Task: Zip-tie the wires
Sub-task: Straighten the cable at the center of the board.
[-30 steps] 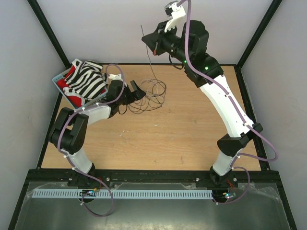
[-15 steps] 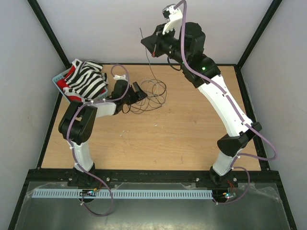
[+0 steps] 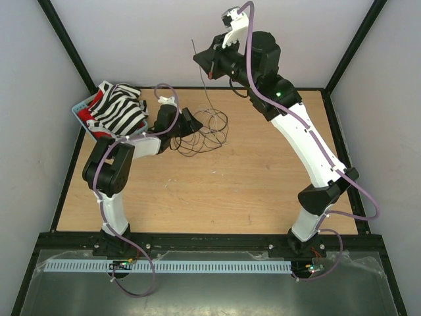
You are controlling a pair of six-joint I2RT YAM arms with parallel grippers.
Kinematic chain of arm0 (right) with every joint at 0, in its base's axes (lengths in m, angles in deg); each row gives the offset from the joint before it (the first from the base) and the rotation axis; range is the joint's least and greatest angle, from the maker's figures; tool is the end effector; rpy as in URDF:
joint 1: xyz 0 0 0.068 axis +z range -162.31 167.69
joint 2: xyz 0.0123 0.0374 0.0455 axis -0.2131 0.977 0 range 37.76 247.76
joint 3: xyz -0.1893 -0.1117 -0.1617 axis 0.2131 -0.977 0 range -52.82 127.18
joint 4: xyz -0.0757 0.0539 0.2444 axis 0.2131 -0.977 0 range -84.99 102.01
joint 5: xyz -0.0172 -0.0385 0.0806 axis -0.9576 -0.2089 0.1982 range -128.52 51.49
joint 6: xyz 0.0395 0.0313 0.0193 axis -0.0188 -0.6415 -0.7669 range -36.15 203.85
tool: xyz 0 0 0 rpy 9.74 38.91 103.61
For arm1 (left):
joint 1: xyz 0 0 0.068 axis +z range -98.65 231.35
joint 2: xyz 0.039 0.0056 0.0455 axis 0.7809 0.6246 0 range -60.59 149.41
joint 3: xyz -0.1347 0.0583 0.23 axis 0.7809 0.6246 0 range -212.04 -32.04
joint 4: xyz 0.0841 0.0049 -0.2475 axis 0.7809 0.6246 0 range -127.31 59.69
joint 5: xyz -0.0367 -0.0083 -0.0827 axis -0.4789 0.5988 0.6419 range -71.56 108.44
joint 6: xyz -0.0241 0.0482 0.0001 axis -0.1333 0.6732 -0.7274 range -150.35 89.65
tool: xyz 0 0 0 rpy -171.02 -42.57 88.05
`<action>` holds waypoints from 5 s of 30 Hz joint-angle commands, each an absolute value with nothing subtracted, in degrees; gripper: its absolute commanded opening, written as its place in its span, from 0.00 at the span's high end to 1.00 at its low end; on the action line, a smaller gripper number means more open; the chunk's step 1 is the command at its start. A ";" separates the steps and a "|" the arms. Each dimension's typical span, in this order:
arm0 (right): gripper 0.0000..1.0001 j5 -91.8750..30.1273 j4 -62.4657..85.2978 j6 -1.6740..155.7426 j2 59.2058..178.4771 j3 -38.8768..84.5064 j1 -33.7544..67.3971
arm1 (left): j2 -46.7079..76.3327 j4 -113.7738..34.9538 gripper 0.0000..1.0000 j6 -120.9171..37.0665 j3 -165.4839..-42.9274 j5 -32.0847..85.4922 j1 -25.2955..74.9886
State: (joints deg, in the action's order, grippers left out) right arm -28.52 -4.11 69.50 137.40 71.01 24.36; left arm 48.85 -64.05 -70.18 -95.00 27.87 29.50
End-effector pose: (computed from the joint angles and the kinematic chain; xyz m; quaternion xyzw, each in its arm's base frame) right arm 0.2941 0.2266 0.5442 -0.1909 0.6280 0.3755 0.6543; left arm 0.3903 -0.1626 0.1893 -0.0807 0.8124 -0.3517 0.4580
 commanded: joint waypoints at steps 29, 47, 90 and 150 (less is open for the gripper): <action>1.00 -27.24 0.59 70.57 134.02 67.73 24.17 | 57.09 -65.45 0.60 -65.78 -102.59 27.35 29.64; 1.00 -38.10 0.80 74.49 127.36 59.85 24.17 | 50.16 -65.39 1.00 -60.79 -102.60 30.41 33.14; 1.00 -81.74 3.82 67.86 114.09 -8.51 0.68 | -11.99 -28.67 1.00 -66.85 -51.74 15.48 40.11; 0.37 -55.85 7.27 67.68 124.74 -3.76 -3.71 | 10.49 -38.95 0.63 -65.25 -56.51 6.76 36.58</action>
